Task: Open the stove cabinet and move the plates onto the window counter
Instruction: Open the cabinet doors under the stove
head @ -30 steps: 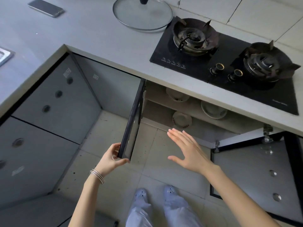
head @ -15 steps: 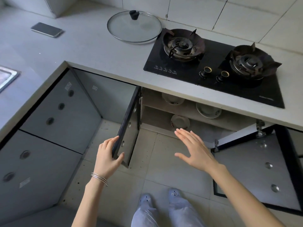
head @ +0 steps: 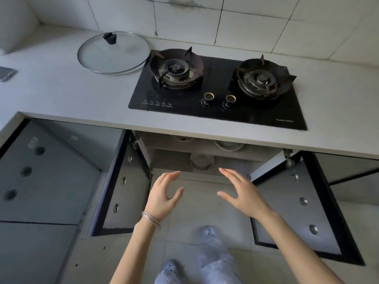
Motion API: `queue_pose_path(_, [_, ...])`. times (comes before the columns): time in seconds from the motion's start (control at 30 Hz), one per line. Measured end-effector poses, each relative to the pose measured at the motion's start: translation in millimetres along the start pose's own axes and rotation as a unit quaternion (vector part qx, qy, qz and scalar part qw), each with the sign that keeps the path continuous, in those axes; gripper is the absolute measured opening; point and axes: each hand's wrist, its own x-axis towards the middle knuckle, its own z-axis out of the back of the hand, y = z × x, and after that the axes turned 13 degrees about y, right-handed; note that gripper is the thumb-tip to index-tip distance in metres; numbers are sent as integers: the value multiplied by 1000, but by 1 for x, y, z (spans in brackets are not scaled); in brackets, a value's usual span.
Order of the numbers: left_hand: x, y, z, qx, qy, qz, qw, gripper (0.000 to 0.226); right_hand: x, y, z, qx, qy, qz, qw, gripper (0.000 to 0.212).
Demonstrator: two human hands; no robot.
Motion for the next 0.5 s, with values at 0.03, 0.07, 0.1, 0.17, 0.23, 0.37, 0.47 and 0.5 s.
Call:
queue_pose_path(0.03, [8, -2, -6, -4, 0, 7, 1000, 46, 4, -8, 5, 25, 4, -2, 1000, 70])
queue_pose_path(0.07, [17, -3, -11, -7, -2, 13, 1000, 46, 9, -16, 9, 48, 10, -4, 999, 68])
queue_pose_path(0.1, [25, -4, -16, -10, -3, 17, 1000, 46, 16, -24, 13, 67, 18, -4, 998, 64])
queue_pose_path(0.17, [41, -3, -25, -13, -7, 24, 1000, 46, 30, -40, 18, 96, 34, -1, 995, 59])
queue_pose_path(0.23, [55, 1, -31, -13, -8, 33, 999, 47, 44, -52, 19, 120, 44, 3, 992, 57])
queue_pose_path(0.37, [78, 18, -35, -14, -8, 44, 999, 50, 74, -64, 16, 166, 61, -1, 984, 50])
queue_pose_path(0.47, [93, 40, -37, -15, -4, 44, 999, 50, 97, -73, 0, 191, 63, -4, 980, 51])
queue_pose_path(0.5, [99, 52, -39, -9, -1, 39, 999, 49, 107, -78, -7, 199, 60, -6, 978, 51])
